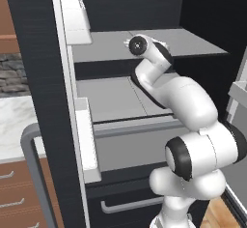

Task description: There is a bowl on the dining counter. Grab a lemon wedge from the fridge and place it in the bowl. Then get the liquor bottle and glass cup from the cabinet and place them next to the bowl.

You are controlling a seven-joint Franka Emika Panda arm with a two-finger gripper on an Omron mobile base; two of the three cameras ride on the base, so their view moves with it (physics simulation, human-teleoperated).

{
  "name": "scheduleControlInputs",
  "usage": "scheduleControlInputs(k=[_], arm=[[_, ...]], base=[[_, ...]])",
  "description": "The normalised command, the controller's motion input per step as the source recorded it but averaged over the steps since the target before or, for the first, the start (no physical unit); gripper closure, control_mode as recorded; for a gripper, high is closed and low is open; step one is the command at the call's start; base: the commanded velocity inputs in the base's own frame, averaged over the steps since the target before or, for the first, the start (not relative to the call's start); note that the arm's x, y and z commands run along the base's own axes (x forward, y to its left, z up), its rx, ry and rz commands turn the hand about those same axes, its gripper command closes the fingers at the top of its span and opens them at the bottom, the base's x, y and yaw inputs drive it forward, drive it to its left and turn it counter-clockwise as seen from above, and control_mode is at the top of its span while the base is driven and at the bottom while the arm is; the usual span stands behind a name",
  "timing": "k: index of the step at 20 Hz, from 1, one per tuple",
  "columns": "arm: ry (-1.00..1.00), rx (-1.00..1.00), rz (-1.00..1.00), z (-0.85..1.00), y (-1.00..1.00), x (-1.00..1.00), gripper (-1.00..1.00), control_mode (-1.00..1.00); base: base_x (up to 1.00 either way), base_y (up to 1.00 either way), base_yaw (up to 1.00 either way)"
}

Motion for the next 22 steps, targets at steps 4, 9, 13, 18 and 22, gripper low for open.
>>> scheduleControlInputs(k=[4,9,13,18,22], arm=[[0.0,0.0,0.0,0.0,0.04,0.0,1.0,-1.0],[0.0,0.0,0.0,0.0,0.0,0.0,1.0,-1.0],[-0.06,0.0,0.0,0.0,0.0,-0.2,1.0,-1.0],[-0.21,0.0,0.0,0.0,-0.08,-0.75,1.0,-1.0],[-0.16,0.06,0.0,0.04,-0.33,-1.0,1.0,-1.0]], base=[[0.0,0.0,0.0],[0.0,0.0,0.0],[0.0,0.0,0.0],[0.0,0.0,0.0],[0.0,0.0,0.0]])
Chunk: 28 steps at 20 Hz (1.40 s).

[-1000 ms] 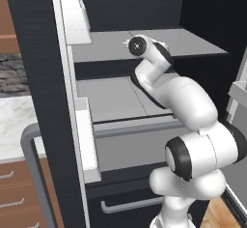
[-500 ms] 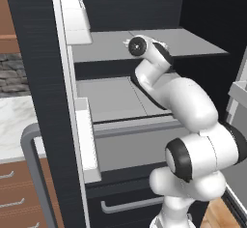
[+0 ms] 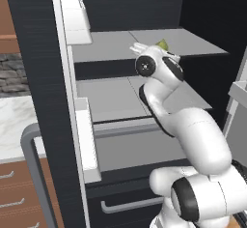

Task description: There is a bowl on the dining counter. Grab a lemon wedge from the fridge and place it in the bowl. Then get the liquor bottle and glass cup from the cabinet and place them next to the bowl.

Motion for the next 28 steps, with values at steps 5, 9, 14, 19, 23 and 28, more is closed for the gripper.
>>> scheduleControlInputs(k=[5,9,14,19,23,28], arm=[[0.0,0.03,0.0,0.29,-0.26,-1.0,1.0,-1.0],[-0.01,0.0,0.0,0.34,-0.02,-1.0,1.0,-1.0],[-0.02,0.0,0.0,0.38,0.07,-1.0,1.0,-1.0],[-0.12,0.0,0.0,0.25,0.12,-1.0,1.0,-1.0],[-0.16,0.0,0.0,0.13,0.18,-1.0,1.0,-1.0],[-0.11,0.0,0.0,0.13,0.04,-0.92,1.0,-1.0]], base=[[0.0,0.0,0.0],[0.0,0.0,0.0],[0.0,0.0,0.0],[0.0,0.0,0.0],[0.0,0.0,0.0],[0.0,0.0,0.0]])
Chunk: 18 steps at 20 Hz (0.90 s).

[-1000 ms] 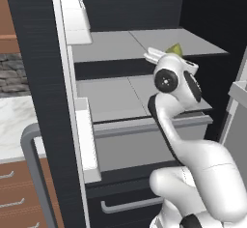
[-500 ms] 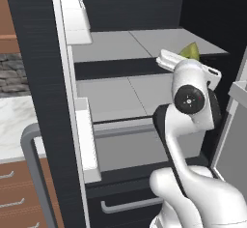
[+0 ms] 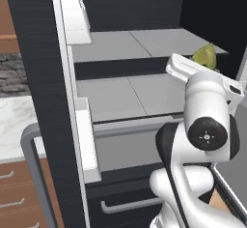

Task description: There is a bowl on the dining counter. Grab a lemon wedge from the fridge and place it in the bowl. Then get the liquor bottle and glass cup from the cabinet and place them next to the bowl.

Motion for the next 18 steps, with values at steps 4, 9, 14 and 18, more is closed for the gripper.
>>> scheduleControlInputs(k=[4,9,14,18], arm=[[-0.04,0.0,0.02,0.05,-0.12,-0.69,1.0,-1.0],[-0.01,0.0,0.1,0.0,-0.35,-0.61,1.0,-1.0],[0.0,0.0,0.09,0.0,-0.22,-0.33,1.0,1.0],[0.0,0.0,0.0,0.0,0.0,0.0,1.0,1.0]], base=[[0.0,0.0,0.0],[0.0,0.0,0.0],[-0.26,-0.11,0.06],[-0.89,-0.02,0.16]])
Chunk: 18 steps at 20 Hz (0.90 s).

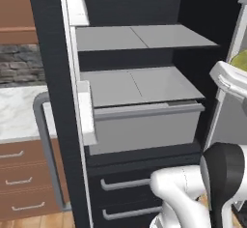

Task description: There is a bowl on the dining counter. Grab a lemon wedge from the fridge and place it in the bowl. Then get the liquor bottle and glass cup from the cabinet and place them next to the bowl.

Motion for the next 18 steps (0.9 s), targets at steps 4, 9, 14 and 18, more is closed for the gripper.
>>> scheduleControlInputs(k=[4,9,14,18], arm=[[0.0,0.0,0.0,0.0,0.0,0.0,1.0,1.0],[0.0,0.0,0.0,0.0,0.0,0.0,1.0,1.0],[0.0,0.0,0.0,0.0,0.0,0.0,1.0,1.0],[0.0,0.0,0.0,0.0,0.0,0.0,1.0,1.0]], base=[[-1.0,0.07,0.15],[-1.0,0.28,0.22],[-0.85,0.45,0.37],[-0.38,0.56,0.55]])
